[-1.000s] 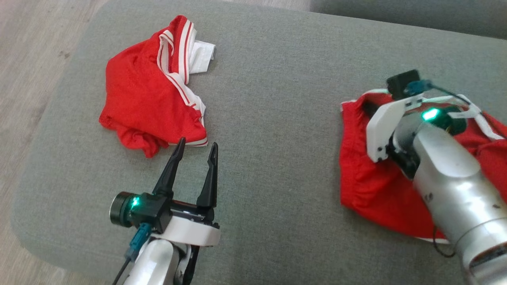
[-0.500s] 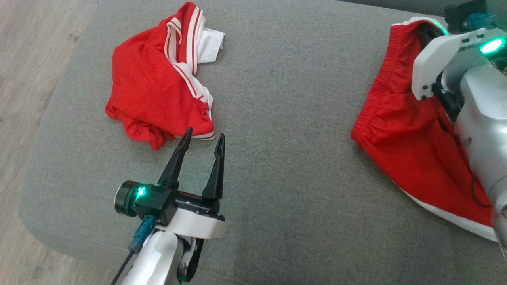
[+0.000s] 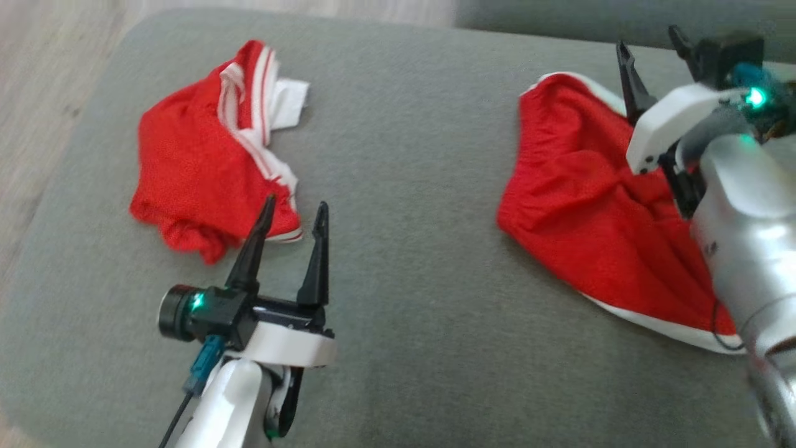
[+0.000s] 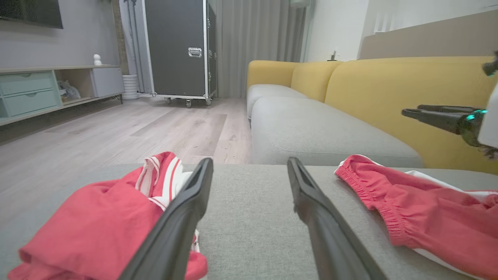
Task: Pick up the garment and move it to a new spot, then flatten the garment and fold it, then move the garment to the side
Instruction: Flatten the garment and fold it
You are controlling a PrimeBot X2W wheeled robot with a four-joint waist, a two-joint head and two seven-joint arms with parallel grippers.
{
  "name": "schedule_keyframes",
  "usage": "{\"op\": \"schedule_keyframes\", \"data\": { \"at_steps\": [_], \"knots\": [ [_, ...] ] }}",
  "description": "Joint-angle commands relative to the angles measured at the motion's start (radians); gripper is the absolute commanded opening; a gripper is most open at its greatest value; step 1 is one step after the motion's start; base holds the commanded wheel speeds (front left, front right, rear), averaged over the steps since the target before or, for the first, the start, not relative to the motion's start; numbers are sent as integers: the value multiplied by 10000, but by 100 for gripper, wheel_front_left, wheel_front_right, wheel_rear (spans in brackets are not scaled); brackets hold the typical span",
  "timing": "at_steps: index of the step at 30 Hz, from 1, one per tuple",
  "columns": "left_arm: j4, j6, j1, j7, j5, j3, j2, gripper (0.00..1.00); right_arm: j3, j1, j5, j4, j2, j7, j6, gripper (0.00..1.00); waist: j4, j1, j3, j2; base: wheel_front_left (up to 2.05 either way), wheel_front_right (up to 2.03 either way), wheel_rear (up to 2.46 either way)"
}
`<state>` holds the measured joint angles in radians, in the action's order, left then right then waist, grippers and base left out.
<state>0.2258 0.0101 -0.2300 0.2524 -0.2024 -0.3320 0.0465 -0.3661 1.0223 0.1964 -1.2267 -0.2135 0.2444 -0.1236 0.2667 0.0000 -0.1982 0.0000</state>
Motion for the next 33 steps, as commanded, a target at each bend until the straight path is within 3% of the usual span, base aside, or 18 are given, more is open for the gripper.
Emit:
{"op": "schedule_keyframes", "data": {
  "at_steps": [1,5,10,17,23,28,33],
  "knots": [
    [-350,29,-28,94,98,412,37,100,30,-232,46,483,159,145,-71,100,-559,0,479,0,0,0,0],
    [-440,-20,206,94,233,758,37,100,966,-1738,-264,3128,94,168,-71,100,-1290,0,901,0,0,0,0],
    [-510,-84,578,94,312,1069,37,100,2436,-4524,-858,6049,670,171,-71,100,-2090,0,1327,0,0,0,0],
    [-568,-120,1059,94,348,1315,37,100,3437,-7857,-1205,8713,1508,172,-71,100,-2845,0,1633,0,0,0,0],
    [-564,-138,1416,94,349,1405,37,100,3419,-9289,-1232,9463,1624,173,-71,100,-3049,0,1653,0,0,0,0],
    [-553,-223,1342,94,465,1409,37,100,3366,-9277,-1164,9496,1629,173,-71,100,-3070,0,1519,0,0,0,0],
    [-566,-322,1095,94,563,1348,37,100,4023,-8859,-1580,8725,1631,65,-71,100,-2974,0,1152,0,0,0,0]
  ]
}}
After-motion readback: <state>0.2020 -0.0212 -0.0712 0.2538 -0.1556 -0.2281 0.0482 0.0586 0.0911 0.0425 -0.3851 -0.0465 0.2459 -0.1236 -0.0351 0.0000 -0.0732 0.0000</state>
